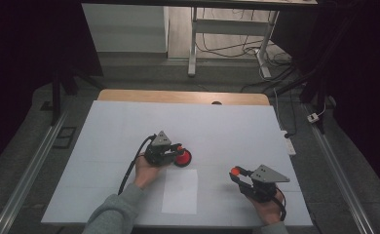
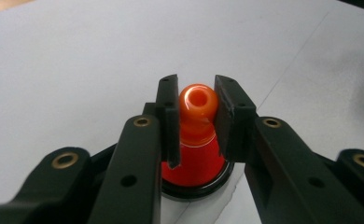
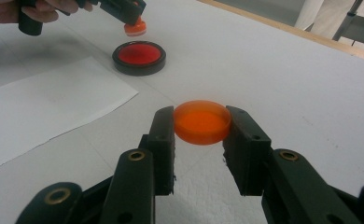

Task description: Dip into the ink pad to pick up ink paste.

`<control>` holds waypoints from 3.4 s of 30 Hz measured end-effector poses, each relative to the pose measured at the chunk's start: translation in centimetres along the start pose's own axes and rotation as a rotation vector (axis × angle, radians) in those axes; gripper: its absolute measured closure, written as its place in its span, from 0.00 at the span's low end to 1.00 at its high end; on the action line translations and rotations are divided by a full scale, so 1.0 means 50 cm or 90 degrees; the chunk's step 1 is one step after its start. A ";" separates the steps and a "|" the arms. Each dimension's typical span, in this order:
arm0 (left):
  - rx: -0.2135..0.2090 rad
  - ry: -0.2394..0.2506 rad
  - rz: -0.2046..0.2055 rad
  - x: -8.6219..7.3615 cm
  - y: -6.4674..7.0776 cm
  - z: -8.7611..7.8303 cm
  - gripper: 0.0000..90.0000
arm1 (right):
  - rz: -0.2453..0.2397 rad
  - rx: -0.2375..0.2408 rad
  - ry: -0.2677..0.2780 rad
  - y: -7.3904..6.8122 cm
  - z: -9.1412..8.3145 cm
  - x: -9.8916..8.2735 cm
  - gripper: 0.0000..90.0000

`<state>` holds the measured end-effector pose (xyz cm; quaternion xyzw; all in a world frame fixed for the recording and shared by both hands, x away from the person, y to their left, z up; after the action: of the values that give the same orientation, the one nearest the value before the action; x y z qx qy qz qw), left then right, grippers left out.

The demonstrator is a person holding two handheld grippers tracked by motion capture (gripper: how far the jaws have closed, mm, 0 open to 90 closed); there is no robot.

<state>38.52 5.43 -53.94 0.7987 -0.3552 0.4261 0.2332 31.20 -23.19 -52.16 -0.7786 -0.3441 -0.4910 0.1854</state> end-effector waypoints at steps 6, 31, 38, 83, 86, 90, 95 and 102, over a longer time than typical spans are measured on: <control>0.000 -0.002 0.006 0.008 -0.001 -0.001 0.81 | -0.001 0.000 -0.001 0.000 0.001 0.000 0.71; 0.001 -0.062 0.020 -0.020 -0.001 0.038 0.81 | -0.002 0.001 -0.002 0.001 0.002 -0.001 0.71; 0.003 -0.062 0.022 -0.022 0.000 0.039 0.81 | -0.001 0.000 -0.005 0.001 0.002 -0.002 0.71; 0.018 -0.041 0.007 -0.030 0.005 0.040 0.81 | -0.003 0.001 -0.008 -0.001 0.005 -0.003 0.71; 0.012 -0.047 -0.002 -0.027 0.003 0.040 0.81 | -0.002 0.000 -0.005 0.000 0.003 -0.002 0.71; 0.013 -0.034 0.002 -0.005 0.007 0.030 0.81 | 0.000 0.001 -0.001 0.000 0.002 -0.001 0.71; 0.011 -0.030 0.022 0.018 0.012 0.014 0.81 | -0.006 0.001 0.002 -0.001 0.001 0.002 0.71; -0.021 -0.026 0.012 0.016 0.015 0.001 0.81 | -0.004 0.001 0.001 -0.001 0.001 0.001 0.71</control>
<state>38.27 4.62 -53.22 0.7998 -0.3746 0.4059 0.2350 31.21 -23.08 -52.16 -0.7771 -0.3469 -0.4917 0.1844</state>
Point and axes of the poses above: each handheld gripper's, and its own axes: z roughly forward along the jaws, x roughly out of its top, y roughly to its right, the point moved 5 cm from there along z, roughly forward along the jaws, and after that the axes turned 3 degrees about z, right-handed, at the moved point
